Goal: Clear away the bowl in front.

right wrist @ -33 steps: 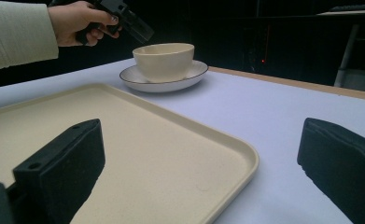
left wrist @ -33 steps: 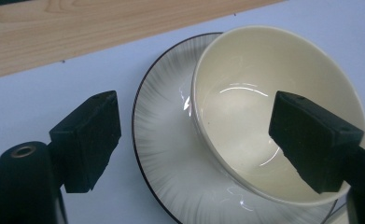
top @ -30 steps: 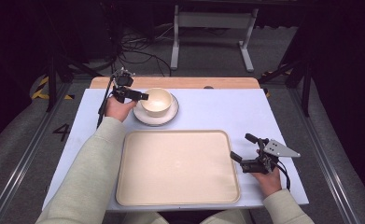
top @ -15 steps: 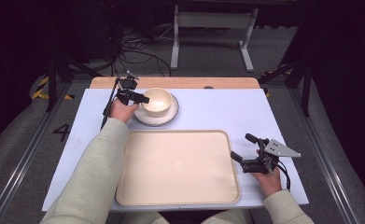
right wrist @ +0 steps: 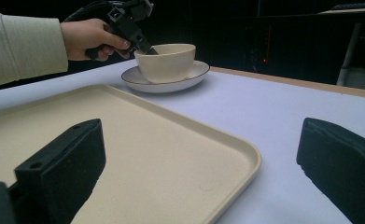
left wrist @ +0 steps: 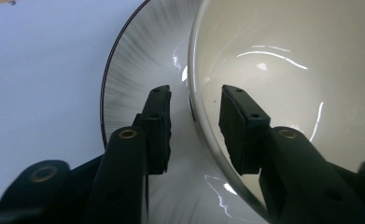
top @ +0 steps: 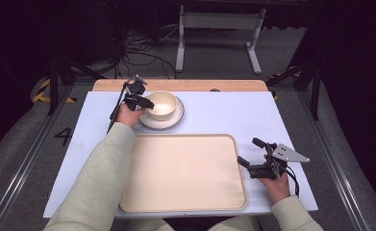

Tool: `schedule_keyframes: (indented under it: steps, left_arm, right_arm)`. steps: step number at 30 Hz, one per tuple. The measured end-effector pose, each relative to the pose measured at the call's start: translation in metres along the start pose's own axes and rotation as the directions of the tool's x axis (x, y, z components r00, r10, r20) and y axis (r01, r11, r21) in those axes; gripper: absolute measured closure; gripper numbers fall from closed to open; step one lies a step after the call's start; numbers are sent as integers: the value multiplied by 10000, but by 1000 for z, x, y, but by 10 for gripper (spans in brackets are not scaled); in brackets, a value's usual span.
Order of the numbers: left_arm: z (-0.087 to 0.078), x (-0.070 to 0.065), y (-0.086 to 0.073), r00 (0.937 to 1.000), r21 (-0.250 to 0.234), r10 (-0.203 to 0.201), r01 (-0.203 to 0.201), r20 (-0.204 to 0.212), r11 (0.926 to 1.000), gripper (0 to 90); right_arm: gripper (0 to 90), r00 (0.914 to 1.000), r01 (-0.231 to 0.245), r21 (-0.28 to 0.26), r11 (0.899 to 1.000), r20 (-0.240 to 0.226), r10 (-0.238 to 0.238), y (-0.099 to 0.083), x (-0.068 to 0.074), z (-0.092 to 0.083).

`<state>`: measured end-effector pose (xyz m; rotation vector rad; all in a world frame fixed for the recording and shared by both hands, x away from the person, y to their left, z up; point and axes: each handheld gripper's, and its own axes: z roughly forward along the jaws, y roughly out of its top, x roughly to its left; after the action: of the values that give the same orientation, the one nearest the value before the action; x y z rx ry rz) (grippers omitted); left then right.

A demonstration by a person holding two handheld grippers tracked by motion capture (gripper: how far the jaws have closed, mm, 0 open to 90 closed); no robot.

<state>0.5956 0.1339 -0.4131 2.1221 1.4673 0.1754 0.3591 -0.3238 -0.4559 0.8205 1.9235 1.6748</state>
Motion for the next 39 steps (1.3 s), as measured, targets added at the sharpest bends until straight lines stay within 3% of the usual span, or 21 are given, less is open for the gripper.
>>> schedule_keyframes:
  steps: [5, 10, 18, 22, 24, 39]
  left_arm:
    - [0, -4, 1, 9999, 75, -42, 43, -132, 10000, 742]
    - [0, -4, 3, 9987, 126, -484, 486, -183, 9987, 771]
    - [0, -6, 4, 9971, 129, -635, 640, -416, 9979, 799]
    - [0, -7, 4, 9937, 106, -1008, 1014, -480, 9948, 811]
    - [-1, -5, 4, 9928, 15, -1149, 1151, -329, 9934, 828]
    - [-9, -6, 6, 9918, -34, -1256, 1256, -236, 9921, 835]
  right_arm:
    - [14, 10000, 5, 14, 10000, -4, -5, 0, 0, 0]
    - [14, 10000, -10, 11, 10000, -11, 10, 0, 0, 0]
    - [15, 10000, -25, -3, 10000, -32, 25, 0, 0, 0]
    - [15, 10000, -32, -4, 10000, -34, 32, 0, 0, 0]
    - [15, 10000, -32, -9, 10000, -31, 32, 0, 0, 0]
    - [15, 10000, -56, -14, 10000, -43, 56, 0, 0, 0]
